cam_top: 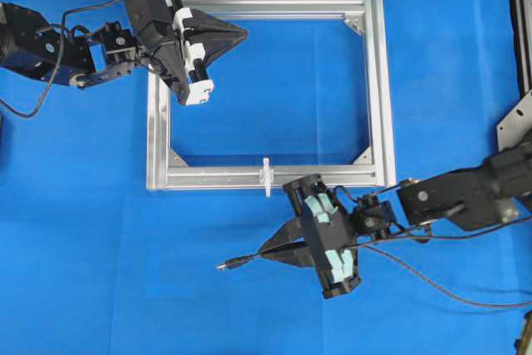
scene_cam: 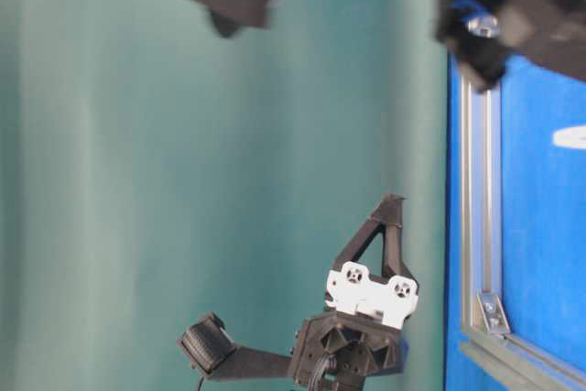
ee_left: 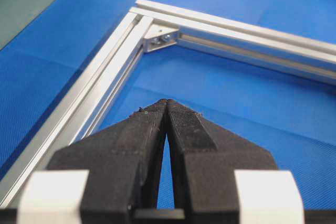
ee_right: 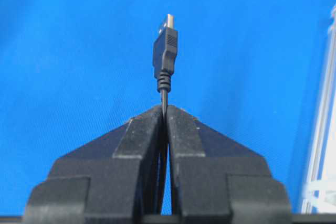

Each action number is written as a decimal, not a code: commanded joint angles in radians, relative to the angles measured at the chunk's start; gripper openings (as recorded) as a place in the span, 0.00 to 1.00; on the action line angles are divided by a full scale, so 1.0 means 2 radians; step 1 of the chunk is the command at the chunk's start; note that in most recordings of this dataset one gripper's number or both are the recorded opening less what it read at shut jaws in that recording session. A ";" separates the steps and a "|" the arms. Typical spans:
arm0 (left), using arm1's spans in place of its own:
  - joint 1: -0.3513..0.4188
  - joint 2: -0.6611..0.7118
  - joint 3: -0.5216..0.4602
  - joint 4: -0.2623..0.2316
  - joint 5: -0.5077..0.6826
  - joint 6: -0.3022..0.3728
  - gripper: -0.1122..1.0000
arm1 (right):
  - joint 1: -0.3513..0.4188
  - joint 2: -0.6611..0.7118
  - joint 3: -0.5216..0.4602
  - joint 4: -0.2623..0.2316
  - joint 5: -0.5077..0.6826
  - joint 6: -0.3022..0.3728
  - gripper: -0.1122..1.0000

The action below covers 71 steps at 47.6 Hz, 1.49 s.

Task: Insert the wire through the string loop located in the center.
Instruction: 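Close the right gripper on the black USB cable near its plug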

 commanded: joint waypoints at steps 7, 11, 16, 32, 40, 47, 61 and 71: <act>0.000 -0.013 -0.004 0.002 -0.002 0.001 0.10 | 0.002 -0.056 -0.008 -0.001 0.033 -0.001 0.08; -0.001 -0.014 -0.004 0.002 -0.002 0.001 0.10 | 0.002 -0.059 -0.008 0.000 0.036 -0.001 0.08; 0.000 -0.013 -0.003 0.002 -0.002 0.001 0.10 | 0.002 -0.058 -0.007 0.000 0.036 -0.001 0.08; 0.000 -0.014 -0.003 0.002 -0.002 0.001 0.10 | 0.002 -0.058 -0.006 -0.002 0.036 -0.001 0.08; -0.001 -0.014 -0.003 0.002 -0.002 0.001 0.10 | 0.002 -0.058 -0.006 -0.002 0.036 -0.001 0.08; -0.001 -0.014 -0.003 0.002 -0.002 0.001 0.10 | 0.002 -0.058 -0.006 -0.002 0.036 -0.001 0.08; -0.001 -0.014 -0.003 0.002 -0.002 0.001 0.10 | 0.002 -0.058 -0.006 -0.002 0.036 -0.001 0.08; -0.001 -0.014 -0.003 0.002 -0.002 0.001 0.10 | 0.002 -0.059 -0.006 -0.002 0.036 -0.002 0.08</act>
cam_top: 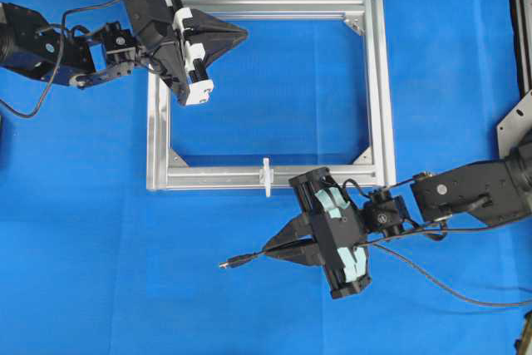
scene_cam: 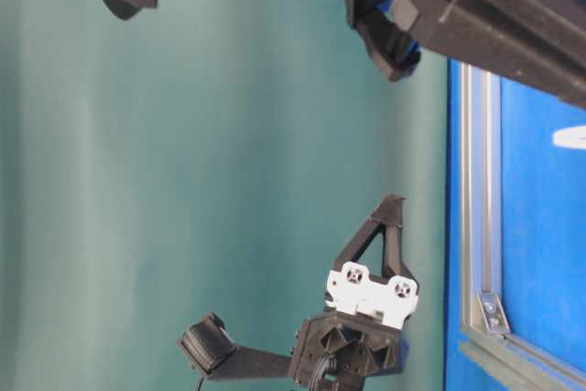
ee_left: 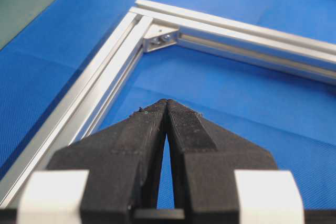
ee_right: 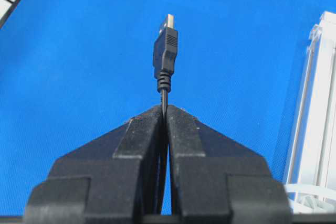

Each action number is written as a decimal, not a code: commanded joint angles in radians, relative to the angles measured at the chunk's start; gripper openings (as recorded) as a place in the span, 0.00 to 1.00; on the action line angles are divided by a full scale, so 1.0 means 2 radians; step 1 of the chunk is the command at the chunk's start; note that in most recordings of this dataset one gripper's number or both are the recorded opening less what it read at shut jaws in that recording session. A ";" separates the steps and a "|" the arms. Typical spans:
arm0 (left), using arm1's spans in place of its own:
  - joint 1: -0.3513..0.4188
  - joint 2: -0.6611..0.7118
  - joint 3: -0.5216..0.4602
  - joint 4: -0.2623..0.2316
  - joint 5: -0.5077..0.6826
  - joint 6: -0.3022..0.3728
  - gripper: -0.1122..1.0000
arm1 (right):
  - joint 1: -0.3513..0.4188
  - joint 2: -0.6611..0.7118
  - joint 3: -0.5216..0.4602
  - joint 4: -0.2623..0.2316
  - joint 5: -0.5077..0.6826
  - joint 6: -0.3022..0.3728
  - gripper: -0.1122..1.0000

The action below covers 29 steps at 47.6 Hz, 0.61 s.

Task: Insert the wire through the string loop located in the center.
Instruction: 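Close the right gripper on the black USB cable near its plug, then carry the cable plug with the right gripper toward the white loop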

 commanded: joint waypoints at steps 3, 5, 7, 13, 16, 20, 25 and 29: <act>-0.001 -0.013 -0.004 0.002 -0.003 0.001 0.10 | 0.002 -0.012 -0.005 0.000 -0.002 0.000 0.08; -0.002 -0.014 -0.004 0.002 -0.003 0.001 0.10 | 0.001 -0.013 -0.005 0.000 -0.002 0.000 0.08; -0.001 -0.014 -0.004 0.002 -0.003 0.001 0.10 | 0.002 -0.012 -0.005 -0.001 -0.002 0.000 0.08; -0.001 -0.013 -0.004 0.002 -0.003 0.001 0.10 | 0.001 -0.013 -0.005 0.000 -0.002 0.000 0.08; -0.002 -0.014 -0.004 0.002 -0.004 0.001 0.10 | 0.001 -0.013 -0.005 0.000 -0.002 0.000 0.08; -0.002 -0.014 -0.004 0.002 -0.003 0.001 0.10 | 0.002 -0.014 -0.003 0.000 -0.002 -0.001 0.08; -0.002 -0.013 -0.004 0.002 -0.003 0.000 0.10 | 0.001 -0.017 0.002 0.000 -0.002 -0.001 0.08; -0.002 -0.014 -0.004 0.002 -0.003 0.001 0.10 | 0.001 -0.022 0.010 0.001 -0.003 0.001 0.08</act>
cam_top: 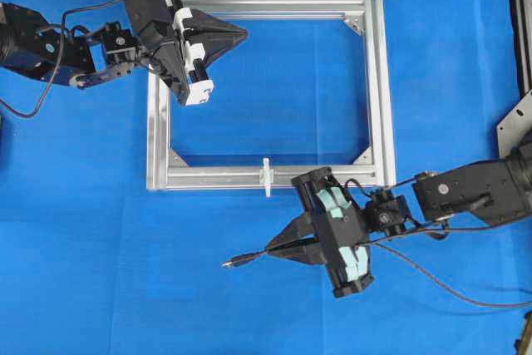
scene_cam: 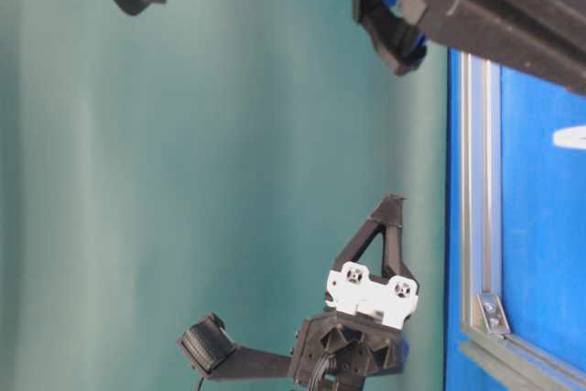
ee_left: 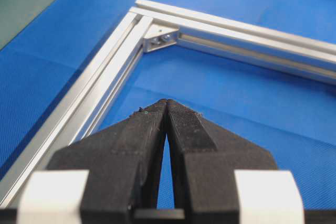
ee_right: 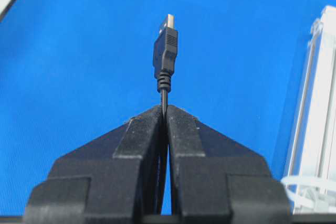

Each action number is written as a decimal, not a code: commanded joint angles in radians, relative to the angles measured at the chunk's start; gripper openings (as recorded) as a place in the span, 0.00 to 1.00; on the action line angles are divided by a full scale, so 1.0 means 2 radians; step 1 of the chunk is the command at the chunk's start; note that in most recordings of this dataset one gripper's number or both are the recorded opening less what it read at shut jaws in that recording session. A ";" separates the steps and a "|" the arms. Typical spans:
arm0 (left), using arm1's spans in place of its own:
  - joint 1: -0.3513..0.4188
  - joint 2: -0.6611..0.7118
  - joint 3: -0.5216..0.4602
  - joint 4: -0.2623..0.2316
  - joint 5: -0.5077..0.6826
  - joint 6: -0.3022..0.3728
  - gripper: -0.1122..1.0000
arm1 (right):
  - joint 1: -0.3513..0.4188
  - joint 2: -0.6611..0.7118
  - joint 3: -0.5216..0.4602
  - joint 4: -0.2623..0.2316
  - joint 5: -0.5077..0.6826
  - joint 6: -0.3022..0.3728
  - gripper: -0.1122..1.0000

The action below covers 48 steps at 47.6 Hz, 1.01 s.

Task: Insert the wire through the string loop located in the center.
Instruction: 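Carry the cable plug with the right gripper toward the white loop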

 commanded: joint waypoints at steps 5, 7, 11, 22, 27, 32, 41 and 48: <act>-0.002 -0.014 -0.003 0.002 -0.002 0.000 0.10 | 0.002 -0.029 0.016 0.002 -0.002 0.002 0.08; -0.002 -0.014 -0.003 0.002 -0.002 0.000 0.10 | 0.002 -0.035 0.023 0.002 -0.002 0.003 0.08; -0.002 -0.014 -0.003 0.002 -0.002 0.000 0.10 | 0.002 -0.049 0.041 0.002 -0.002 0.003 0.08; -0.002 -0.014 -0.003 0.002 -0.002 0.000 0.10 | 0.002 -0.106 0.107 0.003 -0.002 0.004 0.08; -0.003 -0.014 -0.003 0.002 -0.002 0.000 0.10 | 0.002 -0.132 0.134 0.004 0.000 0.004 0.08; -0.003 -0.014 -0.003 0.002 -0.002 0.000 0.10 | 0.002 -0.148 0.150 0.004 0.004 0.004 0.08; -0.003 -0.014 -0.003 0.002 -0.002 0.000 0.10 | 0.001 -0.148 0.152 0.003 0.006 0.004 0.08; -0.002 -0.014 -0.003 0.002 -0.002 0.000 0.10 | -0.005 -0.146 0.150 0.004 0.006 0.004 0.08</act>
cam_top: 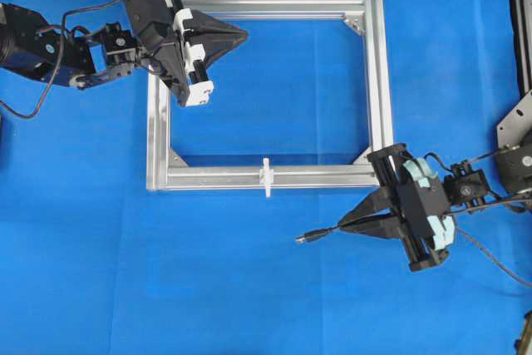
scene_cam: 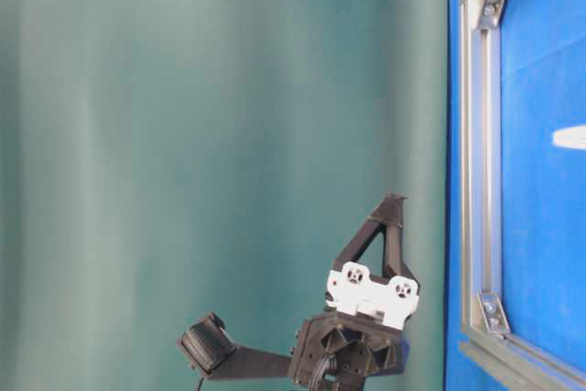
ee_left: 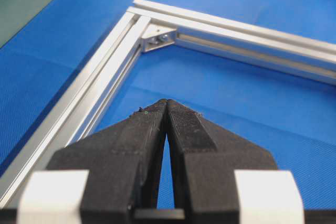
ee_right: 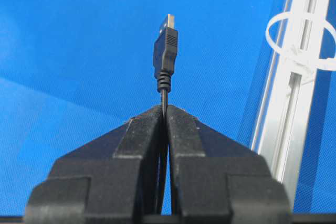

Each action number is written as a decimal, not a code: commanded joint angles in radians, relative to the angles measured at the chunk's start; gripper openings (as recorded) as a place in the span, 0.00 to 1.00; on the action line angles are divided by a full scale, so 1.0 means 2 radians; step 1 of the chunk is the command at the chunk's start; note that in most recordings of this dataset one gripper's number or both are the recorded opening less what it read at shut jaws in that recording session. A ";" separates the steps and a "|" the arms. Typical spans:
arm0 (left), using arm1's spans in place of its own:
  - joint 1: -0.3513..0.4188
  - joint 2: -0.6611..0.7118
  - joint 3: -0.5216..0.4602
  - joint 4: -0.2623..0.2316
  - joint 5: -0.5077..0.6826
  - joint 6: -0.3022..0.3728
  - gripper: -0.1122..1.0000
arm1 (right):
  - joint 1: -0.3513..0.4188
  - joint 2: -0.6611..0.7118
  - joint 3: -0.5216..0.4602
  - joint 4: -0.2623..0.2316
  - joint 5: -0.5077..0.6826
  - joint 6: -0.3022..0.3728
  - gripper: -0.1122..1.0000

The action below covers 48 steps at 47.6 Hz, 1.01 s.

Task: Insert the wire through the string loop located in the center.
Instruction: 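Carry the cable plug with the right gripper toward the white loop, then align the plug tip with the white zip-tie loop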

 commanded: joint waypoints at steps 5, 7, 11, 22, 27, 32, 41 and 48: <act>-0.002 -0.014 -0.004 0.002 -0.002 0.001 0.10 | -0.012 -0.002 -0.007 0.001 -0.002 0.000 0.08; -0.002 -0.014 -0.004 0.002 -0.002 0.001 0.10 | -0.020 -0.001 -0.007 0.000 -0.002 0.000 0.08; -0.002 -0.014 -0.004 0.002 -0.002 0.001 0.10 | -0.034 0.000 -0.007 0.001 -0.002 0.000 0.08; -0.002 -0.014 -0.004 0.002 -0.002 0.001 0.10 | -0.082 0.009 -0.008 0.001 -0.002 0.000 0.08; -0.002 -0.014 -0.004 0.002 -0.002 0.001 0.10 | -0.096 0.013 -0.008 0.001 -0.002 0.000 0.08; -0.003 -0.014 -0.004 0.002 -0.002 0.001 0.10 | -0.104 0.015 -0.007 0.000 -0.002 0.000 0.08; -0.003 -0.014 -0.004 0.002 -0.002 0.001 0.10 | -0.106 0.015 -0.006 0.001 -0.005 0.000 0.08; -0.005 -0.014 -0.005 0.002 -0.002 0.001 0.10 | -0.106 0.015 -0.005 0.001 -0.005 0.000 0.08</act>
